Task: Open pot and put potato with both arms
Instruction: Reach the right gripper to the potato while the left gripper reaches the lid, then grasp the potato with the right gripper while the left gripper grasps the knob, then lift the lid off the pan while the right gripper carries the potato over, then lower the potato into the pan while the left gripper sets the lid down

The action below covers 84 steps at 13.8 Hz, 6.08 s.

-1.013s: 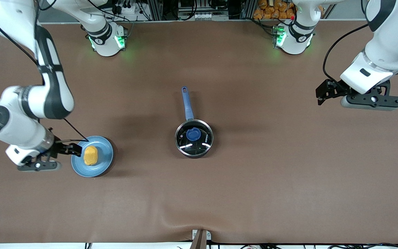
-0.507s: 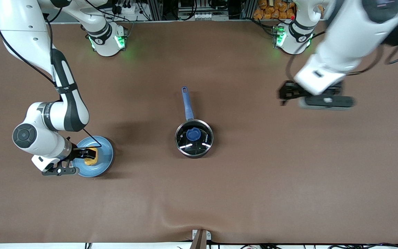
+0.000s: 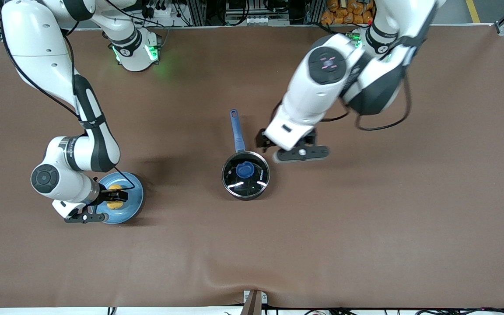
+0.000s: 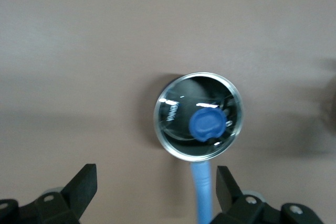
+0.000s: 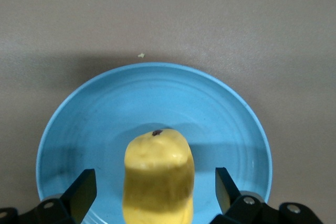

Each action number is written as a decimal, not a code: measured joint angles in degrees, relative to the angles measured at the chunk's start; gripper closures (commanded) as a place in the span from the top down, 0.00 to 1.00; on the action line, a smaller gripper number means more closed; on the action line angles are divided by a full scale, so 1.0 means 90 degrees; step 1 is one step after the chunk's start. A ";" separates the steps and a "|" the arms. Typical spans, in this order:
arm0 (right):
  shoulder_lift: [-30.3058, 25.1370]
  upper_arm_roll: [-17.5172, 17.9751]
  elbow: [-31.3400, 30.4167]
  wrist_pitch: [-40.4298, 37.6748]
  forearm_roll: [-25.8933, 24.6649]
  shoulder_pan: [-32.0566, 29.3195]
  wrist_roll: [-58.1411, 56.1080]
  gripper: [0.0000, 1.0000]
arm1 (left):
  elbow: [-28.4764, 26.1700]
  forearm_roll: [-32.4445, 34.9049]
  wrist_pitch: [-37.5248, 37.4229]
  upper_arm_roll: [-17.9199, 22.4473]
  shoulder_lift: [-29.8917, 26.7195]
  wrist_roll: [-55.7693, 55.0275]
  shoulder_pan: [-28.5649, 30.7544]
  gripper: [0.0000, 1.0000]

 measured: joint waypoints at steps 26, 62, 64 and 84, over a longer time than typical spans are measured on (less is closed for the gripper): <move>-0.0214 0.0124 0.0726 0.0004 0.0159 0.0221 -0.0267 0.00 | 0.0541 0.0000 0.1855 0.2090 0.1976 -0.0862 -0.2312 1.00; -0.0404 0.0170 0.1557 -0.0370 0.0990 0.3260 0.3850 0.00 | 0.0658 -0.0455 -0.0676 0.2075 0.1060 0.4084 0.0136 0.36; -0.0151 0.0171 0.1651 -0.0234 0.0777 0.3421 0.4077 0.00 | 0.0498 -0.0456 -0.0675 0.2076 0.1060 0.4491 0.0340 0.36; 0.1195 0.0163 0.1724 0.0973 0.0706 0.4114 0.4535 0.32 | -0.3706 -0.0454 0.3653 0.2076 0.0475 0.5420 0.0973 1.00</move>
